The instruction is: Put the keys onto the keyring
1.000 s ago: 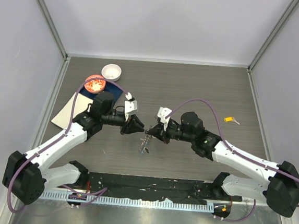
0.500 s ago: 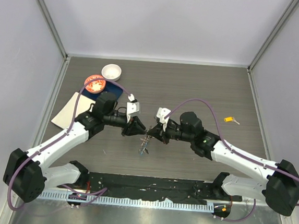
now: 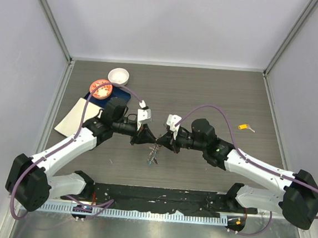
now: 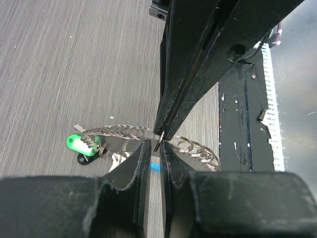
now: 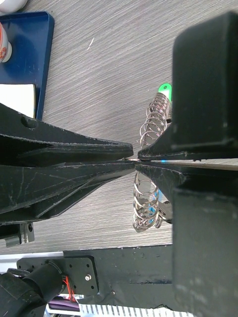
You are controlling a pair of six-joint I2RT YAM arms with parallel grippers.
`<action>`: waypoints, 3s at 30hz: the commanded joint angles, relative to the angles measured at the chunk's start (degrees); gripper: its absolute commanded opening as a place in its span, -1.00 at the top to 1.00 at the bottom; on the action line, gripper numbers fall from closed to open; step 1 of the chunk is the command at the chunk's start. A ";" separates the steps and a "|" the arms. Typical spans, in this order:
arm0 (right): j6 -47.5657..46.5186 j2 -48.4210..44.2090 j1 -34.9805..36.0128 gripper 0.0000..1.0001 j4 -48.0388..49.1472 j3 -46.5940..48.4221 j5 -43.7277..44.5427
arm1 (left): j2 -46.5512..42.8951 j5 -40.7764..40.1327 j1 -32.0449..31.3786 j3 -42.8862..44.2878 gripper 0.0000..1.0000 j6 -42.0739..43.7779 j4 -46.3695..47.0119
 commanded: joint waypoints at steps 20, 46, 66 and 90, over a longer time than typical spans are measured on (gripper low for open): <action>2.86 -3.02 0.12 -0.07 4.26 3.20 0.88 | -1.26 0.70 -1.24 1.86 1.00 0.76 -0.27; 23.95 -9.36 -28.87 -0.87 -32.47 12.08 45.08 | -12.69 -12.55 -1.41 1.59 1.00 -1.52 -6.68; 29.76 14.19 -59.73 0.11 -17.81 8.30 42.81 | -19.19 -31.64 -5.37 -0.78 1.00 -2.75 -11.08; 26.07 30.37 -61.14 0.59 -11.91 14.98 41.76 | -19.46 -33.32 -5.46 -1.57 1.00 -2.05 -10.64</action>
